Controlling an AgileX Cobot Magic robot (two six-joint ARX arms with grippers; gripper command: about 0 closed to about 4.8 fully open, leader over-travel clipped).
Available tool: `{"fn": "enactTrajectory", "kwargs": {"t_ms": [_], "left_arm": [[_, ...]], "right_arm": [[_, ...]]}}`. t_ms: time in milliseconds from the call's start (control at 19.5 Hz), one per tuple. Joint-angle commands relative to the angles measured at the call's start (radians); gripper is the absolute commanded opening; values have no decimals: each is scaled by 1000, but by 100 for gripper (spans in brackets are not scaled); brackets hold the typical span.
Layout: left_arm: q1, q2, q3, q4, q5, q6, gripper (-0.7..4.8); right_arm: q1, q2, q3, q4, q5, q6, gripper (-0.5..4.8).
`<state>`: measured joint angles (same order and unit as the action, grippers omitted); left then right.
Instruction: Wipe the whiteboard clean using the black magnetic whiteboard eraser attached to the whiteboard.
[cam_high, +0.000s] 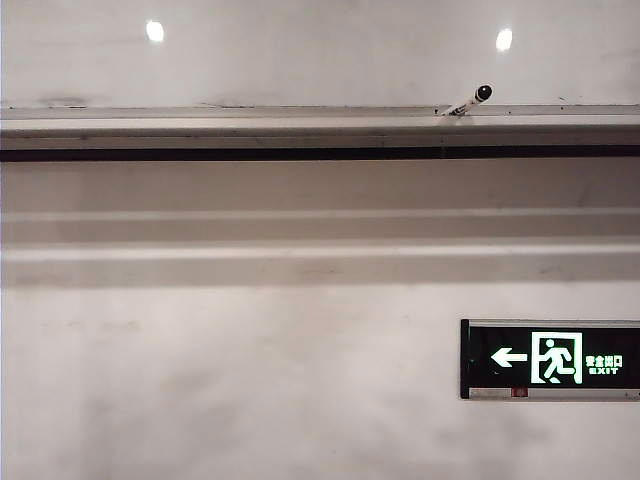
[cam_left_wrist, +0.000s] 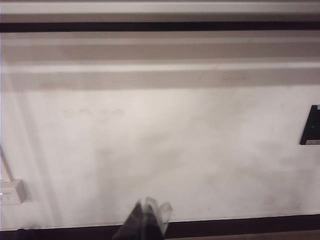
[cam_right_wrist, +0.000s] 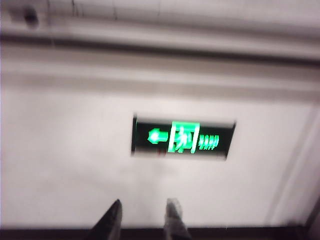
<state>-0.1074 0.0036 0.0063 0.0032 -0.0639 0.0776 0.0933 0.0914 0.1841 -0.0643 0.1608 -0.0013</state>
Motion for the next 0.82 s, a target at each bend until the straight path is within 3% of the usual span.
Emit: {"fn": "enactTrajectory", "kwargs": {"t_ms": [51,359,820], "left_arm": [[0,-1,1,12,-3,0,-5],[0,-1,1,11,-3,0,-5],[0,-1,1,11,-3,0,-5]], "right_arm": [[-16,-69,-68,35,-7,-2,117],[-32,-90,-176,92,-6,5,117],[-31,-90,-175,95,-3,5,117]]}}
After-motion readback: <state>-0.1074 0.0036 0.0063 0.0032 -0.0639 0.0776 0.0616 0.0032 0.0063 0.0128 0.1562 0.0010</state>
